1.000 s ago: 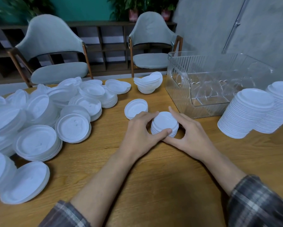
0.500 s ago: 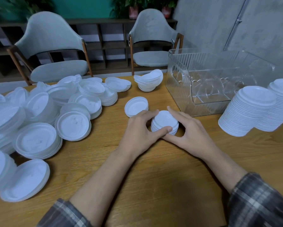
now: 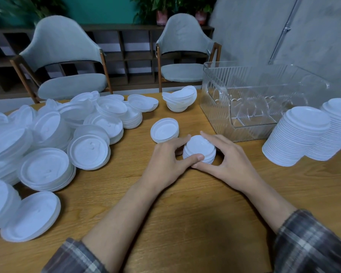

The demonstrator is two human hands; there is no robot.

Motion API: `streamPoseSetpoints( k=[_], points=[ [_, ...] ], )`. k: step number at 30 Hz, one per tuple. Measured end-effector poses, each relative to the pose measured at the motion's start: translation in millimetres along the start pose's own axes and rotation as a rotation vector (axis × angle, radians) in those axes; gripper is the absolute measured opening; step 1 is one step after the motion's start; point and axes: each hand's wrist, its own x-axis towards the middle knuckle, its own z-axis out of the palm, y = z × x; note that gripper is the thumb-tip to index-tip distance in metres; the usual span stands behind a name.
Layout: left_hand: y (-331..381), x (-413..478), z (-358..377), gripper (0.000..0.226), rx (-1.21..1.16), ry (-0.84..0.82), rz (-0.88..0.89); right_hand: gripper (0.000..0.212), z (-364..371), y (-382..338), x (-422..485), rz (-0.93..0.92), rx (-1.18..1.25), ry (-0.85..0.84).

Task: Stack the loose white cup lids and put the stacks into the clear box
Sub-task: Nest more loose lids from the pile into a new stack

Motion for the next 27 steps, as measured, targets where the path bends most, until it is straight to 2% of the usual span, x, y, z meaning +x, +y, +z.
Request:
streamPoseSetpoints(
  k=[3, 7, 9, 13, 20, 23, 27],
  points=[
    [1, 0, -1, 0.064, 0.089, 0.029, 0.061, 0.096, 0, 2, 0, -0.005, -0.006, 0.004],
    [-9, 3, -16, 0.025, 0.250, 0.356, 0.207, 0.090, 1, 4, 1, 0.019, -0.013, 0.021],
    [-18, 4, -22, 0.028, 0.350, 0.354, 0.157, 0.091, 1, 4, 0, 0.025, -0.017, 0.024],
    [-31, 7, -22, 0.030, 0.364, 0.283, 0.099, 0.090, 0, 3, 1, 0.040, -0.014, 0.012],
    [-27, 8, -25, 0.021, 0.365, 0.390, 0.086, 0.091, 0, 4, 2, 0.047, -0.021, 0.009],
    [-22, 9, -26, 0.018, 0.288, 0.451, 0.098, 0.091, 0, 4, 1, 0.041, -0.022, 0.010],
    [-7, 6, -25, 0.016, 0.053, 0.533, 0.134, 0.092, 0, 4, 1, 0.030, -0.023, -0.003]
  ],
)
